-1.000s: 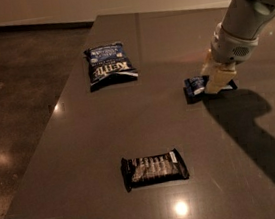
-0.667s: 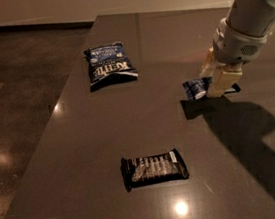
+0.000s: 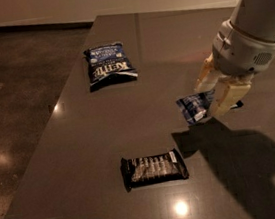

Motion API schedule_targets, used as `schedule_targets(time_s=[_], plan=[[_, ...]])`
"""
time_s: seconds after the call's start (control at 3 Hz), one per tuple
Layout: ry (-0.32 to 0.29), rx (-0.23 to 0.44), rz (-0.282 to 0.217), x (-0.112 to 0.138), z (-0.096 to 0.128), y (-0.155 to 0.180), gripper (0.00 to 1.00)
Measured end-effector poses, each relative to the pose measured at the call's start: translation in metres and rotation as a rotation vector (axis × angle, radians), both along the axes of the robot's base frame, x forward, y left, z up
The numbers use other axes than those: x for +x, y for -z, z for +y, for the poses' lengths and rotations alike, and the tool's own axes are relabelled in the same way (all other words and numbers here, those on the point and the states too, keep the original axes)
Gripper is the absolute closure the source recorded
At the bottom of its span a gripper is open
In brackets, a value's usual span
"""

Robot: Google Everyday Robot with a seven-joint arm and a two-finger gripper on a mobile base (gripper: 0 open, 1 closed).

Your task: Move rxbar blueberry near rxbar chocolate

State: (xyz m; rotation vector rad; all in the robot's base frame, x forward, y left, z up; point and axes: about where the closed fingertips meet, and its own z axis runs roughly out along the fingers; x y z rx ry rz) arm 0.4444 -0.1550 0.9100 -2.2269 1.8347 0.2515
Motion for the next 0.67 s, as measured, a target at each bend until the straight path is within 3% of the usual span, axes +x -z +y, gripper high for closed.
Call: schedule_targets(time_s=[0.67], plan=[[-0.101, 0.028, 0.048, -0.036, 0.041, 0.013, 1.00]])
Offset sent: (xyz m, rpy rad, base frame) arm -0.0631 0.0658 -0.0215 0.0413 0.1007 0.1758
